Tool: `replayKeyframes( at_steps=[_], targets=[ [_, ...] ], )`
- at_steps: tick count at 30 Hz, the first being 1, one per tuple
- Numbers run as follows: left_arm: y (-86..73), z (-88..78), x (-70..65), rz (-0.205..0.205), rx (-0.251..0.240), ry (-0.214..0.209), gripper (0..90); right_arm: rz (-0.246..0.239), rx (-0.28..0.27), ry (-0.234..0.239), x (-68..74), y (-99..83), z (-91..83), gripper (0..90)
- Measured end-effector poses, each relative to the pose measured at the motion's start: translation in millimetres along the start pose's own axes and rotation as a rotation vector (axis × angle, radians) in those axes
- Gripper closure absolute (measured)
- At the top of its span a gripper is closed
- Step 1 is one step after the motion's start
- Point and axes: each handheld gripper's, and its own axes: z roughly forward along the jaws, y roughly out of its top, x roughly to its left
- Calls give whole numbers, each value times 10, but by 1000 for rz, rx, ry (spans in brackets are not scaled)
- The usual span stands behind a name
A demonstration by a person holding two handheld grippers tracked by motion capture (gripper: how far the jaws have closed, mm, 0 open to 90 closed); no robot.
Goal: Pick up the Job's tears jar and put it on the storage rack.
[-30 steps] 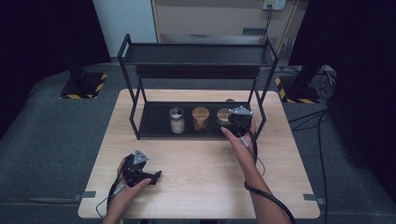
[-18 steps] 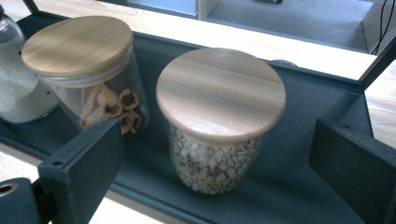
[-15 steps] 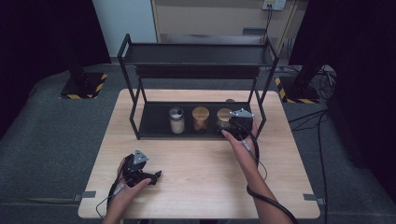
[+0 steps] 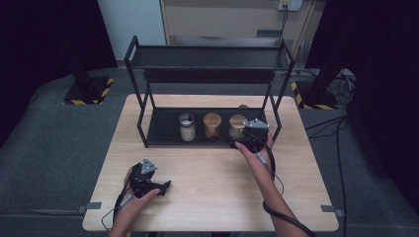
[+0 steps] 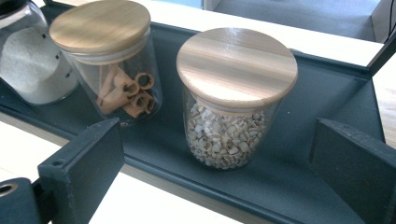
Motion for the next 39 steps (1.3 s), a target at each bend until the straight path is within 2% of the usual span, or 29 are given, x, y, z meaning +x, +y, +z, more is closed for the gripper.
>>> replayKeyframes(
  at_steps=[20,39],
  targets=[
    [0,0,0,0,0,0,0,-7,-18,15,-5,-66,-165,35],
    [0,0,0,0,0,0,0,-18,-22,29,-43,-216,-297,31]
  ],
)
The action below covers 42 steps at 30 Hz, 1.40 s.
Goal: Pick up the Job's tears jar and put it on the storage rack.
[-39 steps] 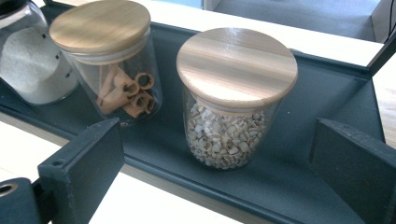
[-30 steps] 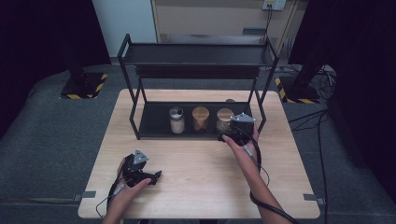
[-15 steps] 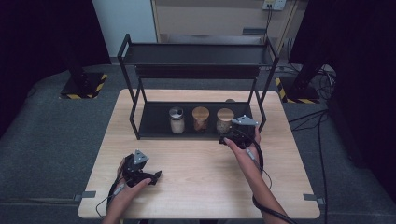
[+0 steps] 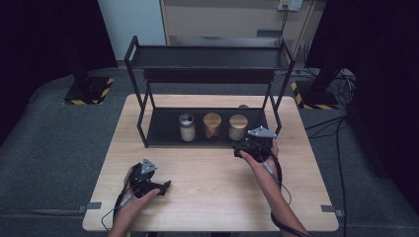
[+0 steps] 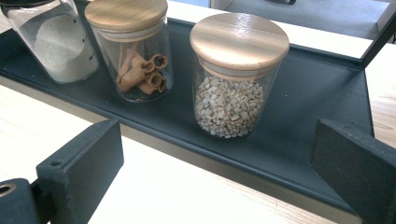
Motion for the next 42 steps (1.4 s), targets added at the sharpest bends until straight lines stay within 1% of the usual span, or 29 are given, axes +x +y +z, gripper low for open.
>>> replayKeyframes(
  at_steps=[11,13,29,35,39,41,42],
  targets=[
    [0,0,0,0,0,0,0,-3,-6,18,-10,-39,-71,30],
    [0,0,0,0,0,0,0,-13,-12,24,-15,-56,-87,28],
    [0,0,0,0,0,0,0,-28,-19,46,9,-90,-161,26],
    [0,0,0,0,0,0,0,-45,-21,53,20,-113,-200,24],
    [0,0,0,0,0,0,0,-39,-20,56,23,-138,-227,24],
    [1,0,1,0,0,0,0,-24,-26,68,3,-165,-240,22],
    [0,0,0,0,0,0,0,-26,-26,71,-2,-174,-246,19]
  ],
)
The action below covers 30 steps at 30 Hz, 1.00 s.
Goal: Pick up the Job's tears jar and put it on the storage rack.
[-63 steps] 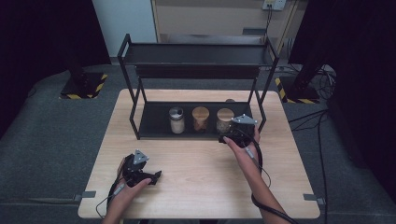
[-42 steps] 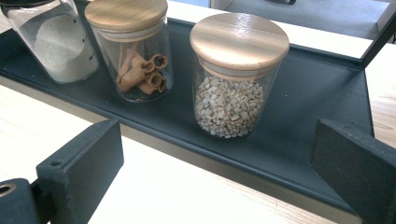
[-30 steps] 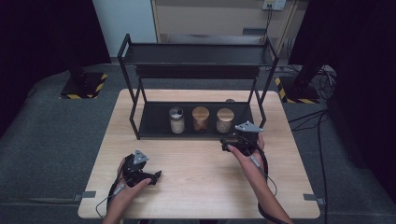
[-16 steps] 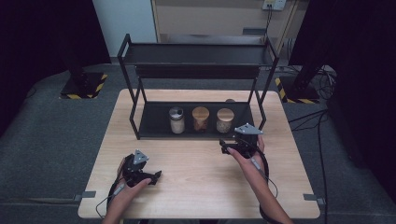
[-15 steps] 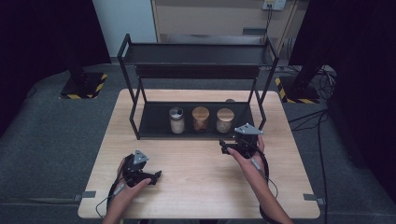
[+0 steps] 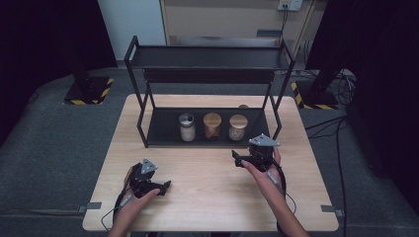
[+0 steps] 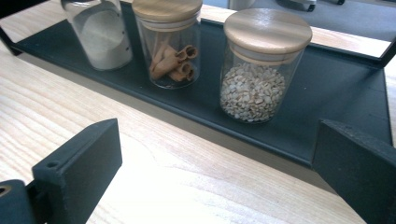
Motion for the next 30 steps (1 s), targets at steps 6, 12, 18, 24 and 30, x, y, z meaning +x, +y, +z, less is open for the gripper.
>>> replayKeyframes(
  at_steps=[6,12,18,24,30],
  targets=[
    [0,0,0,0,0,0,0,-4,4,-2,-6,-51,-35,18],
    [0,0,0,0,0,0,0,-6,1,8,0,-88,-75,17],
    [0,0,0,0,0,0,0,-16,4,21,9,-135,-112,17],
    [0,0,0,0,0,0,0,-19,12,25,16,-200,-142,18],
    [0,0,0,0,0,0,0,-16,15,33,24,-245,-183,18]
  ],
)
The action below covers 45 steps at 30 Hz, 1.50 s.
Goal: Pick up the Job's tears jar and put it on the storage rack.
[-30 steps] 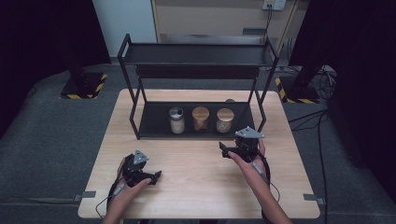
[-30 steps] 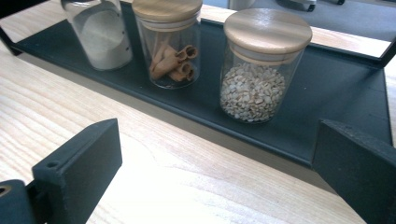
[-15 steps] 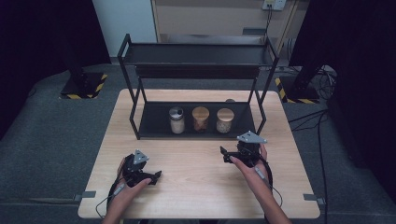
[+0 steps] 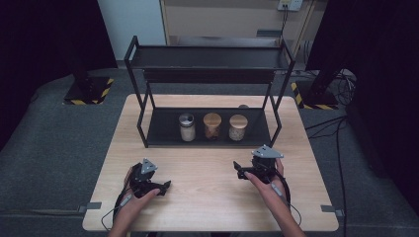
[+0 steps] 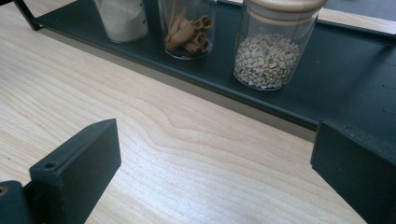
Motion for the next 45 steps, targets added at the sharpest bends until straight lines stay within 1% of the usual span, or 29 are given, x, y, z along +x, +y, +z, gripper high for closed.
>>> replayKeyframes(
  at_steps=[4,16,21,26,31,36,38,41,42,45],
  targets=[
    [0,0,0,0,0,0,0,-4,-1,5,16,-33,-20,18],
    [0,0,-1,0,0,0,0,-5,22,26,39,-139,-81,18],
    [0,0,-1,0,0,0,0,-4,51,37,48,-200,-95,19],
    [-3,-1,-8,1,-1,3,0,-8,94,53,80,-249,-75,19],
    [-3,-3,-12,2,-1,4,0,-12,147,67,107,-259,-42,20],
    [-3,-3,-11,1,-1,4,0,-29,192,64,139,-264,8,23],
    [-2,-3,-11,1,-1,4,0,-30,205,66,150,-267,25,23],
    [-3,-2,-10,1,-1,4,0,-44,220,65,161,-270,45,20],
    [-3,-2,-10,1,-1,4,0,-55,221,61,176,-273,45,18],
    [-3,-3,-11,2,-1,4,0,-58,224,55,194,-270,45,16]
  ],
)
